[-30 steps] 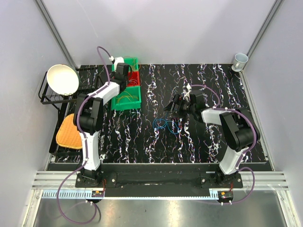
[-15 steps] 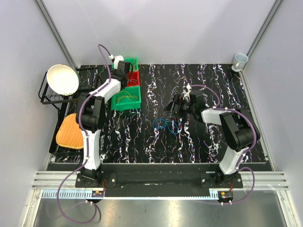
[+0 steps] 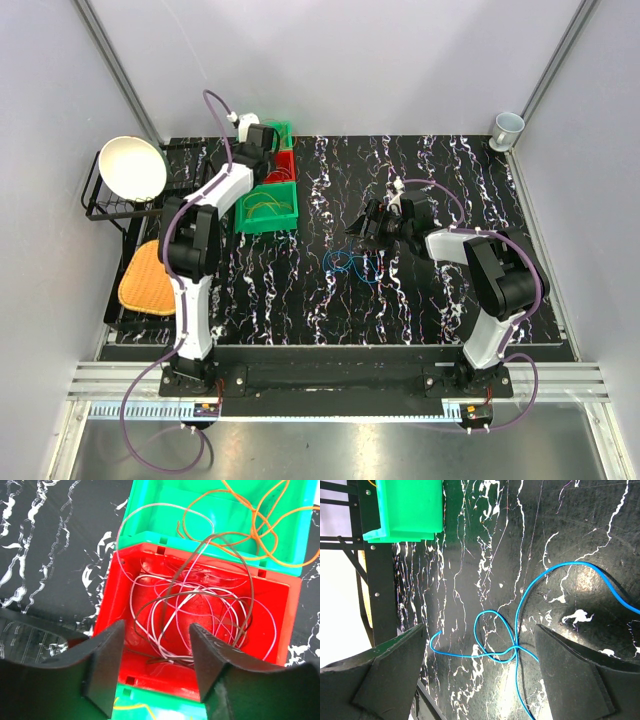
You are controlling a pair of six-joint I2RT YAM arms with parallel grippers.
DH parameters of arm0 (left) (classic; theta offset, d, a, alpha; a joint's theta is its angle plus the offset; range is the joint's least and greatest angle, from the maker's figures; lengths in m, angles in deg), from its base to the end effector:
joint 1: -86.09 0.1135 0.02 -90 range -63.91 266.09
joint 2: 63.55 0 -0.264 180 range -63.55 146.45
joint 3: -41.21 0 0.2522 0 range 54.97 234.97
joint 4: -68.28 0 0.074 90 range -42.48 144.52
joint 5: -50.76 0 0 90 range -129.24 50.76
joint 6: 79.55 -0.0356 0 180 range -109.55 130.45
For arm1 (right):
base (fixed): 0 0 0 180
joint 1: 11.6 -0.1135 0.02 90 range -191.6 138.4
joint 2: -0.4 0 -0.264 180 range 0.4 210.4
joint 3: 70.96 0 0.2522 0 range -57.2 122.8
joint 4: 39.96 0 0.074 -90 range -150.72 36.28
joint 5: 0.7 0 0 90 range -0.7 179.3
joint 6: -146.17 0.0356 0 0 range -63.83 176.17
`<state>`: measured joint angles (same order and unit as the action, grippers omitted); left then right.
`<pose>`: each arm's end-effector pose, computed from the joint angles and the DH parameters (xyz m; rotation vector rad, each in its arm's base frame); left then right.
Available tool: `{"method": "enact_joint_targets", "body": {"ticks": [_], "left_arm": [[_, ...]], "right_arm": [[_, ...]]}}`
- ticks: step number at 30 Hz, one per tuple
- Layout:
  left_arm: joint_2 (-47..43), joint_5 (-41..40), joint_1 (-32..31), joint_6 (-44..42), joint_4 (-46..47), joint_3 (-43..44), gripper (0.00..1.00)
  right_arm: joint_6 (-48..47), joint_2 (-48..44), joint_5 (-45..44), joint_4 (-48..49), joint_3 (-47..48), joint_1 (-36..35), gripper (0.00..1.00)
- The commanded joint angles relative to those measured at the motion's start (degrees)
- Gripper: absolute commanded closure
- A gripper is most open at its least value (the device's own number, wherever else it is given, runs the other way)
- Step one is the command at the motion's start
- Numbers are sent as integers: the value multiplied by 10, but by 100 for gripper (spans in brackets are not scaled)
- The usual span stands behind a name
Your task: Untangle the cables
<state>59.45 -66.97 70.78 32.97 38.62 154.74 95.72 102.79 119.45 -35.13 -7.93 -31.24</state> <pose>0.4812 -0.1146 0.2268 -0.3877 2.1335 0.1709 0.3311 0.1372 0.1520 0.0766 2.3166 1.1334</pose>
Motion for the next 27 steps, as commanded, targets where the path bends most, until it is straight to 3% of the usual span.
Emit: {"method": "enact_joint_targets", "body": {"ticks": [1, 14, 19, 27], "left_arm": [[-67, -11, -5, 4, 6, 32, 37], [-136, 18, -25, -19, -9, 29, 27], [-198, 85, -29, 4, -10, -34, 27], [-288, 105, -63, 19, -17, -157, 29]], "right_arm": [[3, -8, 12, 13, 17, 2, 8], [0, -7, 10, 10, 19, 2, 8], [-3, -7, 7, 7, 19, 2, 8], [-4, -10, 4, 4, 20, 2, 8]]}}
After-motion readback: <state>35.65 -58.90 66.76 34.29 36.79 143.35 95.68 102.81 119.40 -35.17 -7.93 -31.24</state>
